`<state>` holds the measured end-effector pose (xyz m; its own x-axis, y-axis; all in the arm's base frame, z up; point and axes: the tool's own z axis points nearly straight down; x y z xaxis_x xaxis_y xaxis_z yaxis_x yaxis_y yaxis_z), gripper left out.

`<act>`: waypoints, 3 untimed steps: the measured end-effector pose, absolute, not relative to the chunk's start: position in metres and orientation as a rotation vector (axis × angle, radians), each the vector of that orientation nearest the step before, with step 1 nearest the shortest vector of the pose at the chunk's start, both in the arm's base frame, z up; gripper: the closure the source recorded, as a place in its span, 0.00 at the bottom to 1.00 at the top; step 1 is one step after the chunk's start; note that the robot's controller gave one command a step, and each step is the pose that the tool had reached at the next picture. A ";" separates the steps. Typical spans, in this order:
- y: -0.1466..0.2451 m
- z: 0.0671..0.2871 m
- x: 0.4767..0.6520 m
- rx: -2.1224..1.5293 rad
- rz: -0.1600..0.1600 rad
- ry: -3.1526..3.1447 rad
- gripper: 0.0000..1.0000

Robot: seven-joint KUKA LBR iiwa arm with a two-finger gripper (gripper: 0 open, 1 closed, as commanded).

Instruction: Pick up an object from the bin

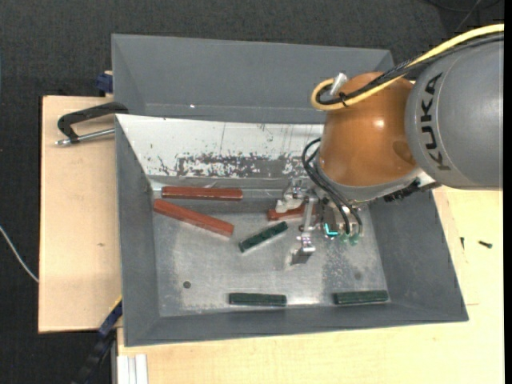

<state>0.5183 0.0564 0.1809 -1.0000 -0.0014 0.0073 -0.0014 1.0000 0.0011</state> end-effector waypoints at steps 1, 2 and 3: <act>0.056 0.185 0.519 0.001 -0.002 -3.141 0.00; 0.050 0.145 0.541 -0.001 -0.004 -3.151 0.00; 0.055 0.080 0.553 -0.144 -0.011 -3.167 1.00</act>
Offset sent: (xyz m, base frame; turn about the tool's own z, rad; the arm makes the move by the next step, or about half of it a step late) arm 0.0493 -0.0202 -0.1102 0.0049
